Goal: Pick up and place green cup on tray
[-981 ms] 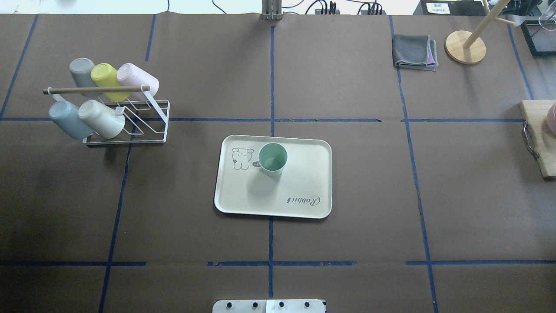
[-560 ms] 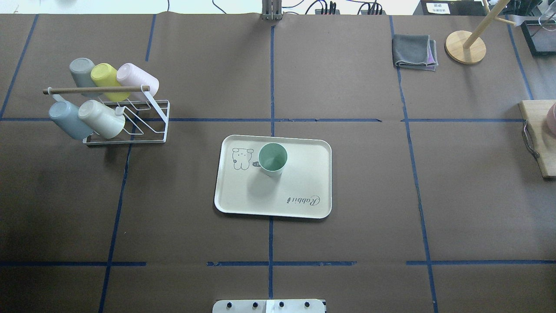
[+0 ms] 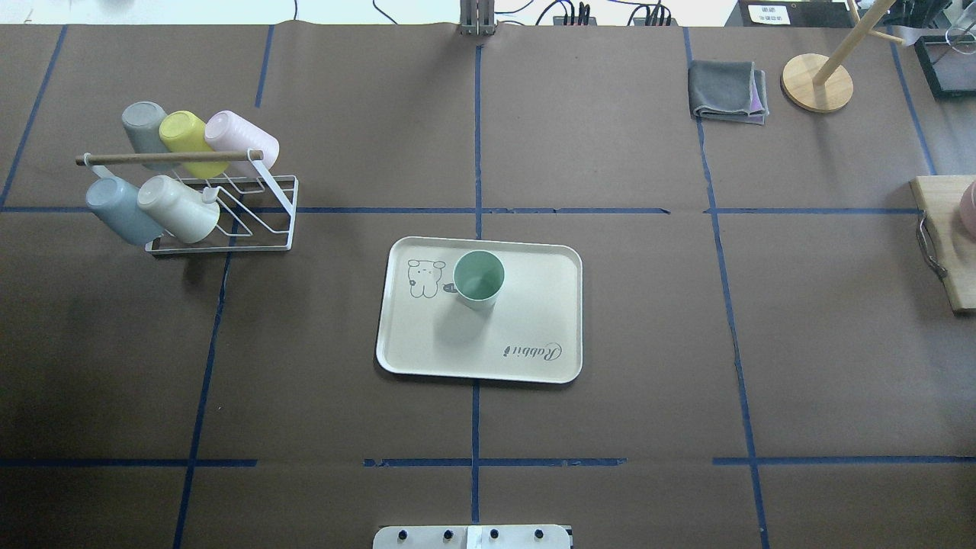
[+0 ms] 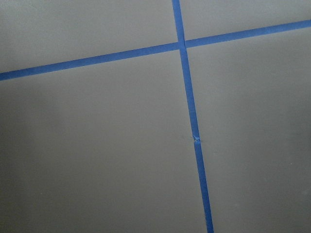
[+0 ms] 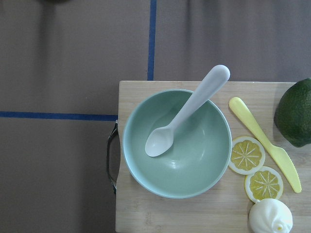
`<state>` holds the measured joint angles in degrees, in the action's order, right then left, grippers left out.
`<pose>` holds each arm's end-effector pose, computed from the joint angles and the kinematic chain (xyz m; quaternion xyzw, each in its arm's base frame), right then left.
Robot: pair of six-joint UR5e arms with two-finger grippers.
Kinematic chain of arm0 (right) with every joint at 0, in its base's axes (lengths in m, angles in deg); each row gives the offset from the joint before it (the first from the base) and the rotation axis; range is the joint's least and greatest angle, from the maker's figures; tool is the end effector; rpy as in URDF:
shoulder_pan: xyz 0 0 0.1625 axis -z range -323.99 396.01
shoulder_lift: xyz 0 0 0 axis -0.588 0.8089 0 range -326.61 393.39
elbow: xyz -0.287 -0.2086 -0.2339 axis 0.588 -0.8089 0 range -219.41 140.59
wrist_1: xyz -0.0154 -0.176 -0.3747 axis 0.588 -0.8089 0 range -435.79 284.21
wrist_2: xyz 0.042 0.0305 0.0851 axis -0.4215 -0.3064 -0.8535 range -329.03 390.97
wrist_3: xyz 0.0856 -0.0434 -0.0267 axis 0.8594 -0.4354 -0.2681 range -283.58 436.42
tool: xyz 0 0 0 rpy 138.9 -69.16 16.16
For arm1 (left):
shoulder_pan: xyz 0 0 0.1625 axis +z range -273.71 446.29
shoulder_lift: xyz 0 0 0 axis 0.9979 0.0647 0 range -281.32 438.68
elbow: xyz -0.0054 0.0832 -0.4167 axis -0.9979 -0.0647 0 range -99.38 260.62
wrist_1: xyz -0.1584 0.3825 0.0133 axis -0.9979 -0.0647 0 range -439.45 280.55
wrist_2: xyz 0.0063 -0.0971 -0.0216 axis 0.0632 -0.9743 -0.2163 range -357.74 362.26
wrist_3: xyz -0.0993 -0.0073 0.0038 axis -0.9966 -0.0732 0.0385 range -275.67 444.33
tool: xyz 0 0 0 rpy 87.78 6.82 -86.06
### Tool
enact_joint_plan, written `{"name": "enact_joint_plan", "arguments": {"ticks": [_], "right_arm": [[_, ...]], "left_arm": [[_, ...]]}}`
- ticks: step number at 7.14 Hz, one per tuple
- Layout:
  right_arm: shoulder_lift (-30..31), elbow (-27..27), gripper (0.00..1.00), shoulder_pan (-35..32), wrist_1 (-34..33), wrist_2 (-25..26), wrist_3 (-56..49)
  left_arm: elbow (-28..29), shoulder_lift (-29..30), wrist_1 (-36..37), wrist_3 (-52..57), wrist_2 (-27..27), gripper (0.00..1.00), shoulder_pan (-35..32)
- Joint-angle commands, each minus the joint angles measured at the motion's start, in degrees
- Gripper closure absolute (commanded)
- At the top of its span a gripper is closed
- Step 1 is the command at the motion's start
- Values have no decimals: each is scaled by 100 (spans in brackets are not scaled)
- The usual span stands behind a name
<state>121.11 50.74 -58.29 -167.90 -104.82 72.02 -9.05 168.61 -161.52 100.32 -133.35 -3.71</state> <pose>0.0999 -0.5028 0.6393 0.0321 -0.3877 -0.0018 0.9212 -0.0621 -0.4801 0.6736 -0.0125 0.3922 0.1001 0.9144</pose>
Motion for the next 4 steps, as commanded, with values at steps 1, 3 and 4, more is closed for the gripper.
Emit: {"name": "enact_joint_plan", "arguments": {"ticks": [1,3,4], "right_arm": [[0,-7,0,0,0,0,0],[8,-7,0,0,0,0,0],[8,-7,0,0,0,0,0]], "left_arm": [[-6,16,-2,-43,0,0,-26],[-15,52,-37,-579,0,0,-44],[2,52,-80,-580,0,0,-44]]}}
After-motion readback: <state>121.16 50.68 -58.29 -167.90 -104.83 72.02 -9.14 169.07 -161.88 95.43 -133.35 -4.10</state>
